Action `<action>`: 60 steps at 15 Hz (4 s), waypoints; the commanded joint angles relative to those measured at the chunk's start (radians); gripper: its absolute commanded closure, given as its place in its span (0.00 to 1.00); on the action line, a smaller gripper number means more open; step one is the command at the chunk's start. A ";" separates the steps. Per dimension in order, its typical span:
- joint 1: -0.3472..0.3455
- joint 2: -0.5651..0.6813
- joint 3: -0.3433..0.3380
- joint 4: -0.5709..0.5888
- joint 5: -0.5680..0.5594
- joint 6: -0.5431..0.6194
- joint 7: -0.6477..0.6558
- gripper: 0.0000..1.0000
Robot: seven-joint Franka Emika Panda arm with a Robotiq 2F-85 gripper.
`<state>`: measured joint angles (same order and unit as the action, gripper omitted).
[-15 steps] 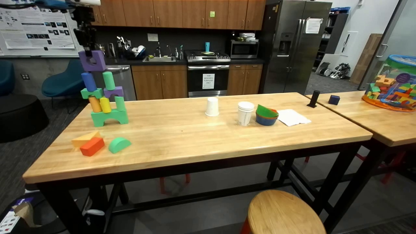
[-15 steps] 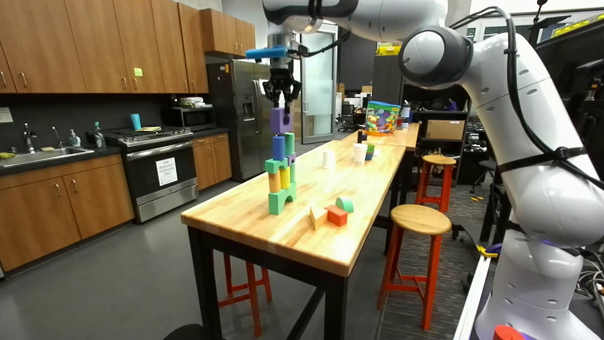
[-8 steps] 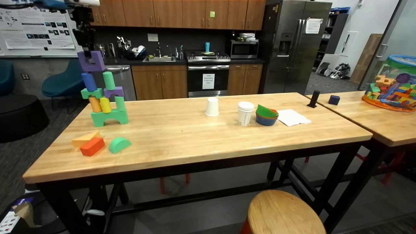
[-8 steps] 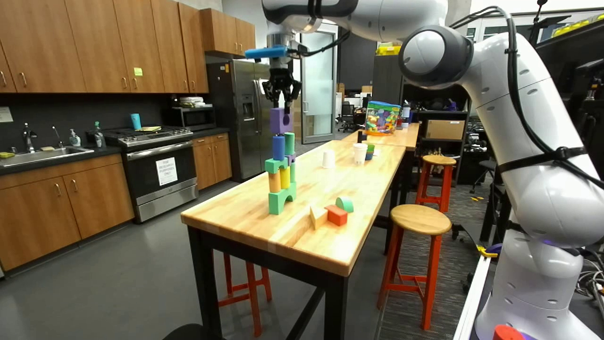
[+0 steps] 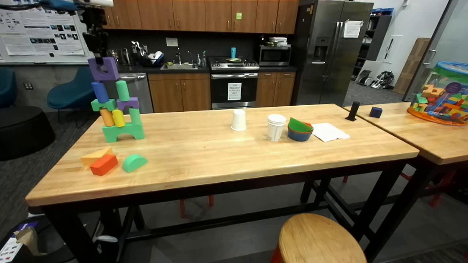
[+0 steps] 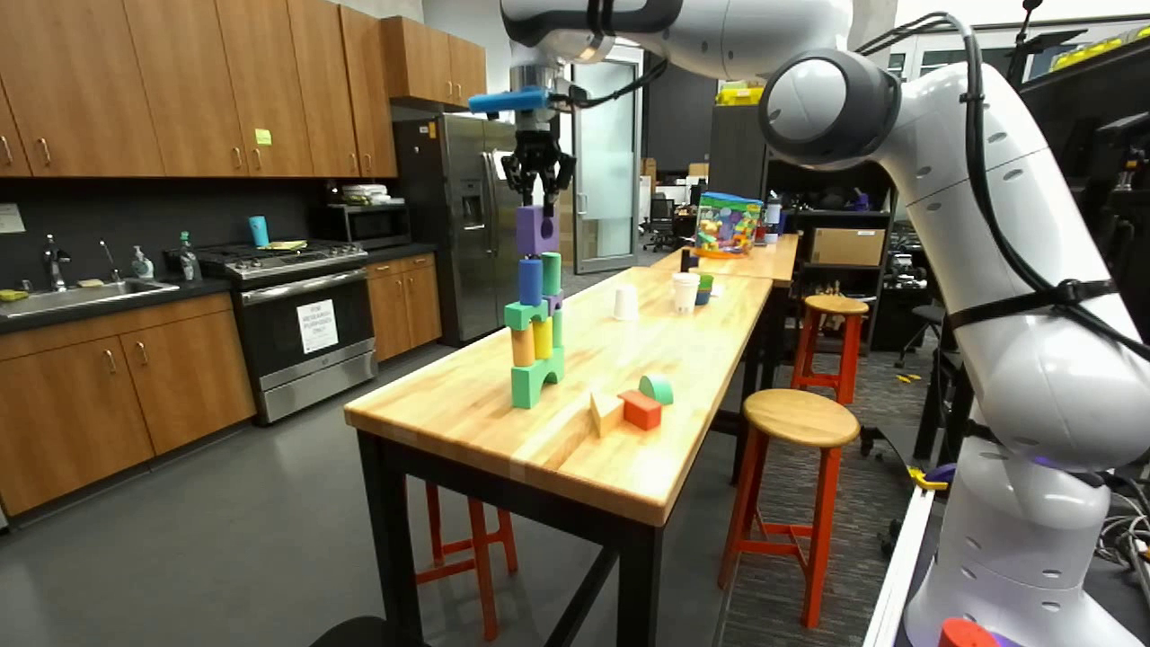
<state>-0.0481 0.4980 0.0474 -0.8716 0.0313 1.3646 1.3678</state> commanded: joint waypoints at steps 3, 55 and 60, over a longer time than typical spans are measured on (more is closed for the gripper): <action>-0.011 0.009 0.006 0.028 0.019 -0.053 -0.022 0.85; -0.007 0.066 0.010 0.123 0.020 -0.079 -0.089 0.85; -0.009 0.065 0.009 0.121 0.021 -0.080 -0.089 0.85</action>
<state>-0.0501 0.5498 0.0514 -0.7854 0.0382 1.3138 1.2849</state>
